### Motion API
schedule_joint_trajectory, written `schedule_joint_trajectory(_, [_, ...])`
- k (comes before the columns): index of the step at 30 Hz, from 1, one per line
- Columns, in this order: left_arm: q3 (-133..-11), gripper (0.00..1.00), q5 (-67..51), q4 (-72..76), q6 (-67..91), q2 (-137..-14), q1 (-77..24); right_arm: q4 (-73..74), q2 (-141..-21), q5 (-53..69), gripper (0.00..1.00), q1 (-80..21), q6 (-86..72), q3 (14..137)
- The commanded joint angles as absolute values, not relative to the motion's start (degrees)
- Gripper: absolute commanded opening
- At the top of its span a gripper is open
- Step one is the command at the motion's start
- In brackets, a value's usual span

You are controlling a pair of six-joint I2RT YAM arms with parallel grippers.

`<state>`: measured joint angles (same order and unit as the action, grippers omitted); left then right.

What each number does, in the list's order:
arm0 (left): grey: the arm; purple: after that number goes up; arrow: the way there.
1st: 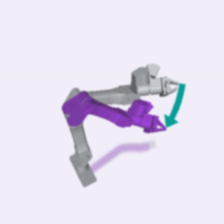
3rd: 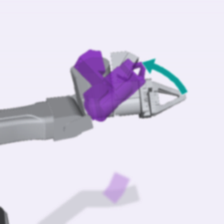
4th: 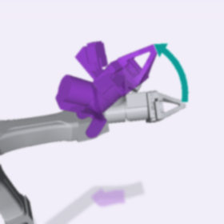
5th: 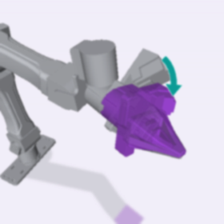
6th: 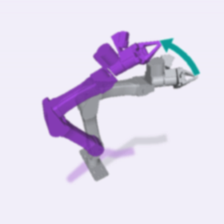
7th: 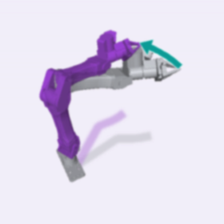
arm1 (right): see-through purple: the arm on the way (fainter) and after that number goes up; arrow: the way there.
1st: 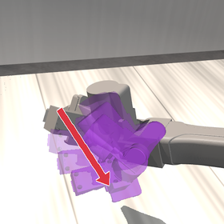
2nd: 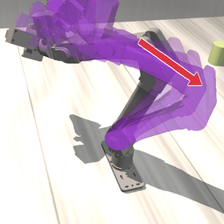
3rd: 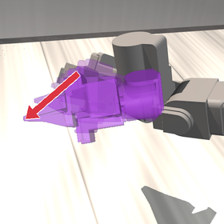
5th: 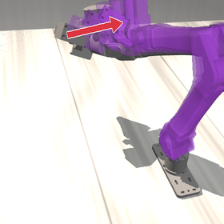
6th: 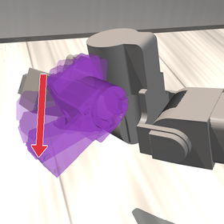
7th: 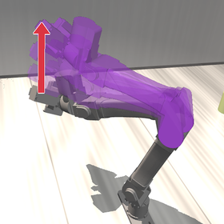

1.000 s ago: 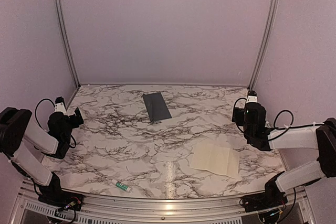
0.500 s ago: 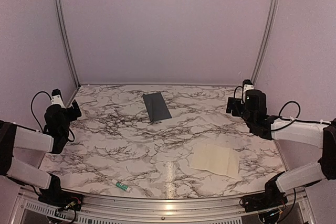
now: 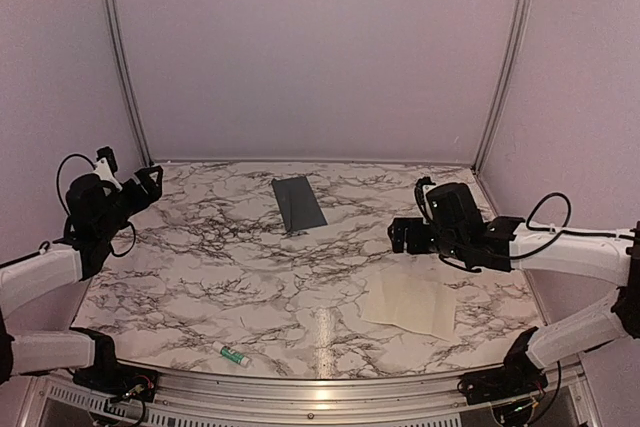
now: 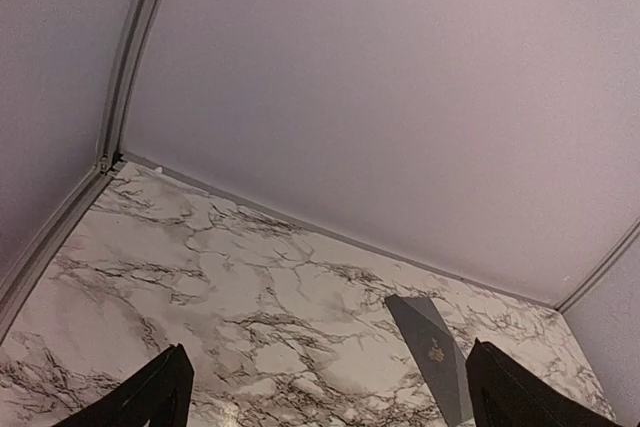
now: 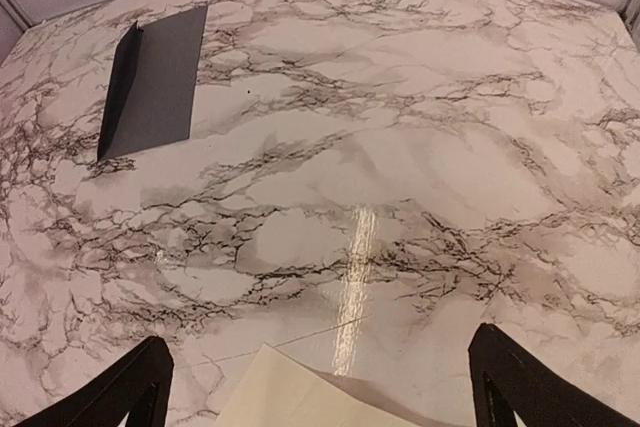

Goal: Place the letter into the envelope and seal it

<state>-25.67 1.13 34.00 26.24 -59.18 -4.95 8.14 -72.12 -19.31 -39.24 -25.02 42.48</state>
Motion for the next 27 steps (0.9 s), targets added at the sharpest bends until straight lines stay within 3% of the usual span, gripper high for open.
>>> schedule_joint_trajectory(1, [-28.4, 0.99, -19.6, 30.7, 26.6, -59.8, -8.6, 15.5, -70.5, -15.7, 0.99, -42.6, -32.9, 40.4])
schedule_joint_trajectory(8, [-29.4, 0.99, -20.7, 30.5, 12.0, -59.0, -31.0, 16.9, -65.9, -15.1, 0.98, -41.6, -36.7, 35.6])
schedule_joint_trajectory(13, [-29.7, 0.97, -13.1, 30.3, -2.2, -62.8, -45.2, 12.7, -64.9, -10.4, 0.98, -40.0, -37.6, 30.9])
schedule_joint_trajectory(22, [-37.3, 0.96, 9.1, 30.4, -22.7, -79.9, -67.0, 12.5, -59.7, -9.7, 0.98, -36.6, -37.7, 26.4])
schedule_joint_trajectory(27, [-45.9, 0.9, 14.0, 30.4, -30.2, -93.3, -73.9, 12.6, -56.8, -9.1, 0.99, -34.4, -37.4, 24.4])
